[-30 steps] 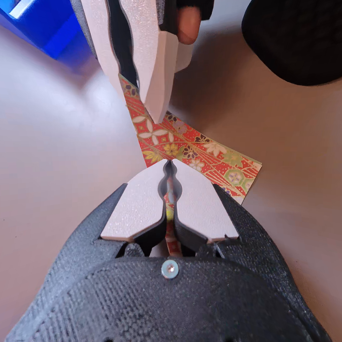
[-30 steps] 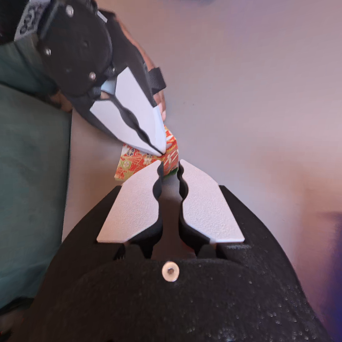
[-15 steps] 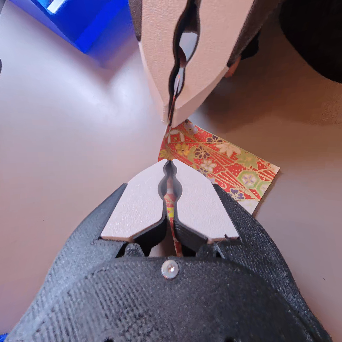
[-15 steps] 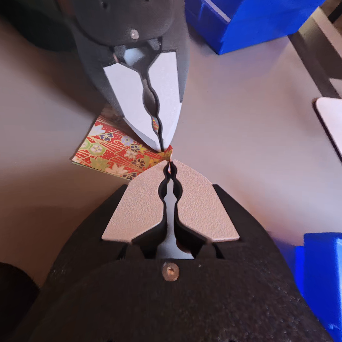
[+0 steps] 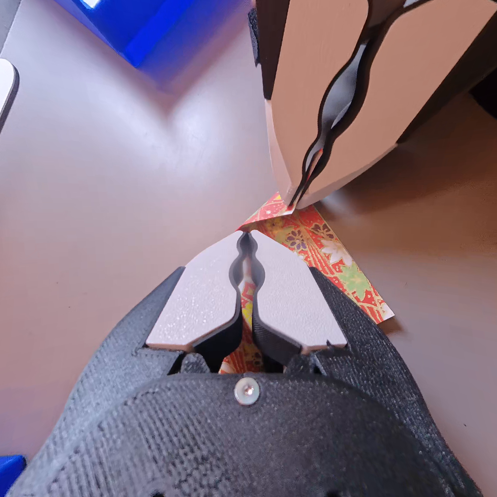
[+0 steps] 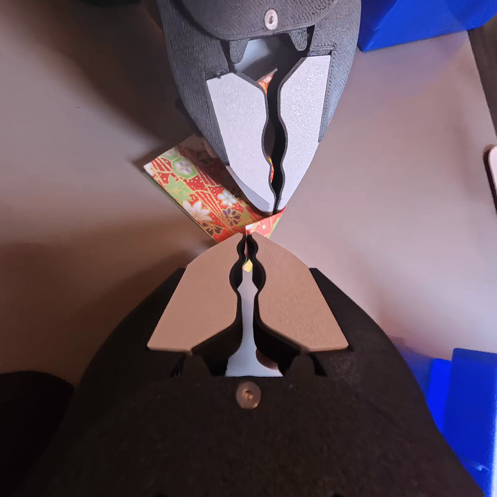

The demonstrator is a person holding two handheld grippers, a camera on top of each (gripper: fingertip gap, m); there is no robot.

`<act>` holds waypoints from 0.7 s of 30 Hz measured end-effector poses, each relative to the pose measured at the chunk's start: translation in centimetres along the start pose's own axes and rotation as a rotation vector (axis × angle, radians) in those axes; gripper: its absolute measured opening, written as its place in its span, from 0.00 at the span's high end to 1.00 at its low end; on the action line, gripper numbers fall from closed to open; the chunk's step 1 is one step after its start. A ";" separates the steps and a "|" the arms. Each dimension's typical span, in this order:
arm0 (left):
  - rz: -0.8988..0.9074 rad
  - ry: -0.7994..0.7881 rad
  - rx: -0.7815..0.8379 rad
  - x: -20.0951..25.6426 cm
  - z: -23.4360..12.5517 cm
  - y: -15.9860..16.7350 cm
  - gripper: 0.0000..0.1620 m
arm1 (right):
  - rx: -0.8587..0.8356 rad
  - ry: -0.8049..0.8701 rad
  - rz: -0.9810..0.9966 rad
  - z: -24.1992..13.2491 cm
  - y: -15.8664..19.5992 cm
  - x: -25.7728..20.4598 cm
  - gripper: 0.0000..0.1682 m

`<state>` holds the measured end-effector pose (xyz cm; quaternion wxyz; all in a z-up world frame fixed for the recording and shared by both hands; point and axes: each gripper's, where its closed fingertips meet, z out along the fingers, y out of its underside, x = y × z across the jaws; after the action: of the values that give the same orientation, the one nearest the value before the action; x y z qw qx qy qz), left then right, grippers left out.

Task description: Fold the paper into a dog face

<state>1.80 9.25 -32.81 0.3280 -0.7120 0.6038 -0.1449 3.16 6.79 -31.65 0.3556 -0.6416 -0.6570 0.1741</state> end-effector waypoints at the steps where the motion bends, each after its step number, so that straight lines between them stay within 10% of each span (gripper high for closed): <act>1: -0.003 -0.002 -0.001 0.0 0.0 0.0 1.00 | -0.021 0.001 0.025 0.2 0.0 0.0 1.00; 21: -0.020 -0.005 0.008 0.0 0.0 0.0 1.00 | -0.068 -0.212 0.354 0.4 0.0 -2.7 0.79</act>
<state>1.76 9.24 -32.82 0.3306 -0.7170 0.5954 -0.1488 2.67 4.29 -32.54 0.2268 -0.7366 -0.5732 0.2781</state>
